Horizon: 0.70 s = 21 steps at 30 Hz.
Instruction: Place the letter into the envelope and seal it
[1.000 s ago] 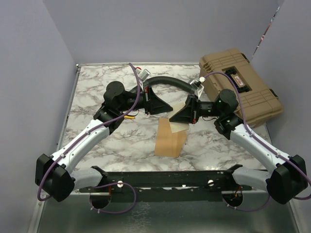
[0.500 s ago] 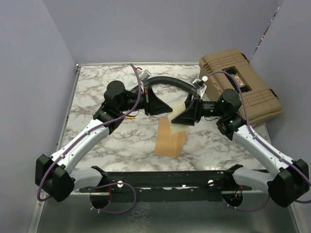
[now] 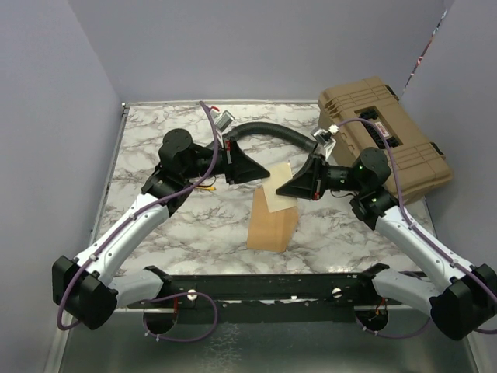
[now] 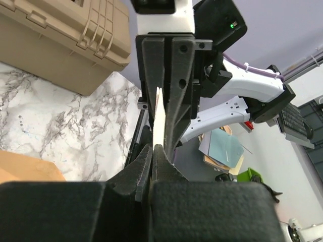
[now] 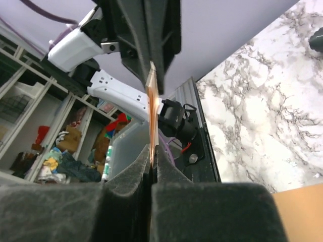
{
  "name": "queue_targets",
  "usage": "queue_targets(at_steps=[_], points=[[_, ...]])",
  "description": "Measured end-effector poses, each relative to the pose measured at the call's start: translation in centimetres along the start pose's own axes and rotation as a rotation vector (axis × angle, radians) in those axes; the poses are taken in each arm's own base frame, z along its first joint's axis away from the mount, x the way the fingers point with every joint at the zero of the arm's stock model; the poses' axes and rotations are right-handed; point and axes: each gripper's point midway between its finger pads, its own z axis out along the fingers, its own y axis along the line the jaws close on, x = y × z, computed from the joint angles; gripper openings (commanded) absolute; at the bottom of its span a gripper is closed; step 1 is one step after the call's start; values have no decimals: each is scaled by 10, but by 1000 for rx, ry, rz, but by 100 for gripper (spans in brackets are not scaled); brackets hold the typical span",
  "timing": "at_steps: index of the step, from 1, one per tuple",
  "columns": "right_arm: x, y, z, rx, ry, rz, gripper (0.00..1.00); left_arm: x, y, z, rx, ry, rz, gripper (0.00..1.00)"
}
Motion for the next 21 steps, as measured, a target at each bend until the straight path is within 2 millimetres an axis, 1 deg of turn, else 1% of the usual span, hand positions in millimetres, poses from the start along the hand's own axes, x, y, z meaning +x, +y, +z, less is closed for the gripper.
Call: queue_targets(at_steps=[1,2,3,4,5,7,8,9,10,12,13,14,17,19,21], points=[[0,-2,0,9,-6,7,1,-1,-2,-1,0,-5,5,17],[-1,-4,0,21,-12,13,0,-3,-4,-3,1,-11,11,41],[-1,-8,0,40,-19,21,0,-4,-4,-4,-4,-16,20,56],[-1,-13,0,64,-26,34,0,-4,-3,-4,-11,-20,25,68],[0,-20,0,96,-31,52,0,-4,-1,-5,-22,-22,19,76],[3,-36,-1,168,-42,91,0,-2,7,-6,-63,-25,5,86],[4,-46,-2,215,-51,113,0,-1,13,-6,-86,-27,-2,90],[8,-57,-4,267,-55,144,0,1,23,-8,-140,-33,-18,92],[12,-71,-6,326,-62,174,0,4,32,-10,-179,-36,-32,92],[27,-99,-13,442,-63,242,0,11,56,-16,-292,-45,-69,93],[39,-113,-18,499,-58,279,0,15,69,-19,-354,-52,-88,92],[54,-128,-24,556,-48,323,0,25,87,-25,-430,-49,-124,89],[101,-161,-42,689,-10,442,1,58,127,-38,-578,-11,-219,80],[130,-179,-53,769,18,516,0,93,157,-47,-672,35,-305,78],[152,-193,-63,837,34,572,0,122,176,-56,-738,74,-376,78]])
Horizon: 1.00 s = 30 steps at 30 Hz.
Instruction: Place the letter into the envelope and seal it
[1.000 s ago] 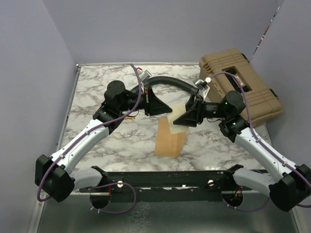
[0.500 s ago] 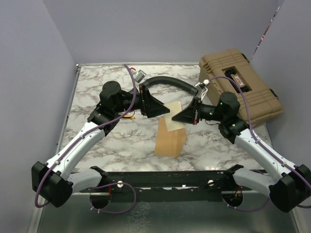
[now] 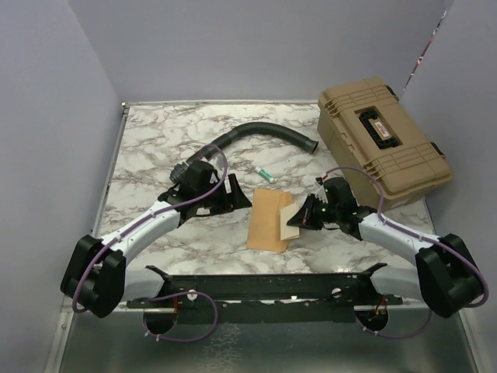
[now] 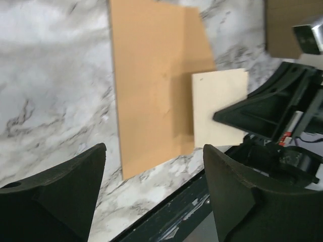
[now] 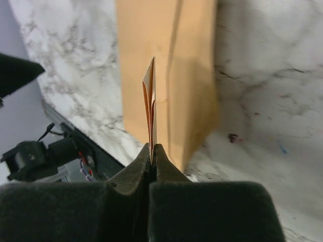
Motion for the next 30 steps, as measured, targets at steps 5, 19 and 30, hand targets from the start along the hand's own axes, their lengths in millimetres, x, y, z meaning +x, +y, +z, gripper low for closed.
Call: queue_targets(at_steps=[5,19,30], points=[[6,-33,12,114,-6,79,0,37,49,16,-140,82,-123,83],[-2,-50,50,134,1,127,0,48,86,47,-265,116,-189,74],[-14,-40,62,119,-23,114,0,39,80,66,-219,136,-144,64]])
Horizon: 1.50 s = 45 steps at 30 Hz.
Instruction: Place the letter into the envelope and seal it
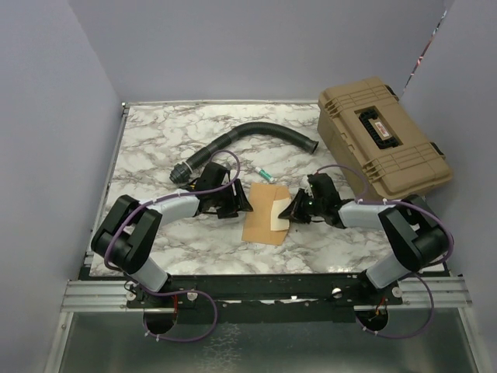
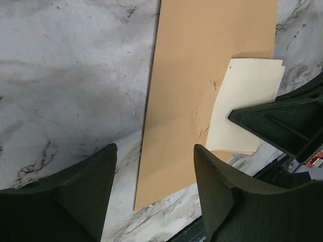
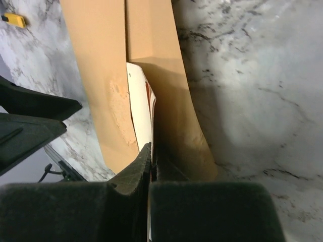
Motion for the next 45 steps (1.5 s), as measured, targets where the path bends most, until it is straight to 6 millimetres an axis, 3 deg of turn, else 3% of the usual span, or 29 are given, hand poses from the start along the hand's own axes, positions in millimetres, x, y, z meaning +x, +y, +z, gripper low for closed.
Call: queue_targets(at_steps=[9,22,24,29,31,40,45], points=[[-10,17,11,-10,-43,15,0,2,-3,2,27,20,32,62],[-21,26,30,-17,-46,34,1,5,-10,9,83,45,56,56],[-23,28,30,-23,-49,32,8,5,-10,9,83,44,57,56],[-25,32,30,3,-31,15,56,1,-7,9,53,37,72,63],[-30,38,28,14,-29,-9,65,-3,-6,8,23,25,87,64],[-42,38,10,139,-23,-125,68,-15,3,5,-66,4,124,63],[-40,32,4,188,7,-171,76,-19,4,7,-87,-1,131,63]])
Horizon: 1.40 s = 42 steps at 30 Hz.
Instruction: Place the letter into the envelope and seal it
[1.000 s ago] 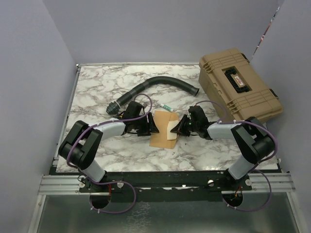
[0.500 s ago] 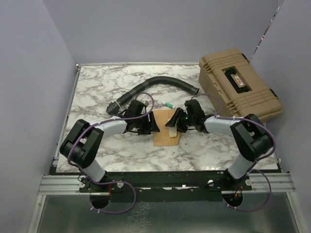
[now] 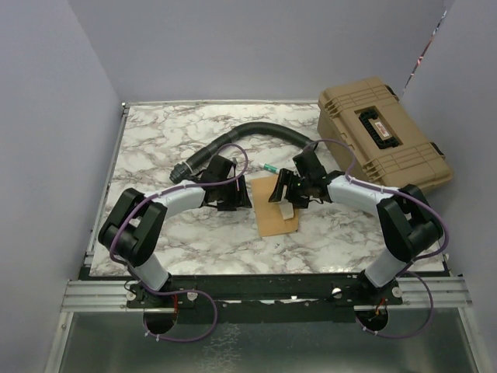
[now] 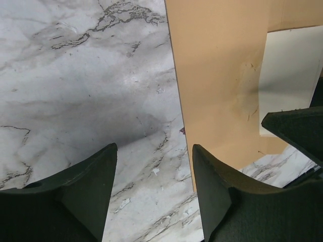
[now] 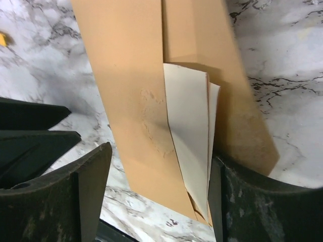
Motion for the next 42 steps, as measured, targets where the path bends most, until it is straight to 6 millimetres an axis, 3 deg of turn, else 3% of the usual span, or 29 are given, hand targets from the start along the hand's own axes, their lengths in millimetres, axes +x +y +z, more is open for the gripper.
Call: queue_targets(at_steps=[5,10,12,14,17,21,27,32,34,38,42], points=[[6,-3,-2,6,30,-37,76,0,1,0,-4,3,9,42],[8,4,-7,-20,53,-64,59,1,1,0,-1,8,26,20],[8,5,-9,-29,57,-68,54,1,-3,-2,27,9,32,17],[9,8,-9,-42,63,-67,44,0,-12,-5,72,3,41,13],[12,10,-8,-67,68,-53,33,-2,-34,-17,193,-24,57,8],[19,10,-4,-93,78,-33,29,-2,-54,-23,316,-39,63,7],[22,14,3,-131,88,-13,29,9,-60,-11,386,16,62,3],[21,18,6,-151,86,-11,29,26,-52,10,388,119,55,2],[20,20,7,-159,84,-10,35,30,-49,14,382,142,59,0],[21,20,7,-161,88,-5,57,34,-43,15,345,160,67,0],[22,17,6,-148,93,-7,62,33,-26,20,245,159,72,0]])
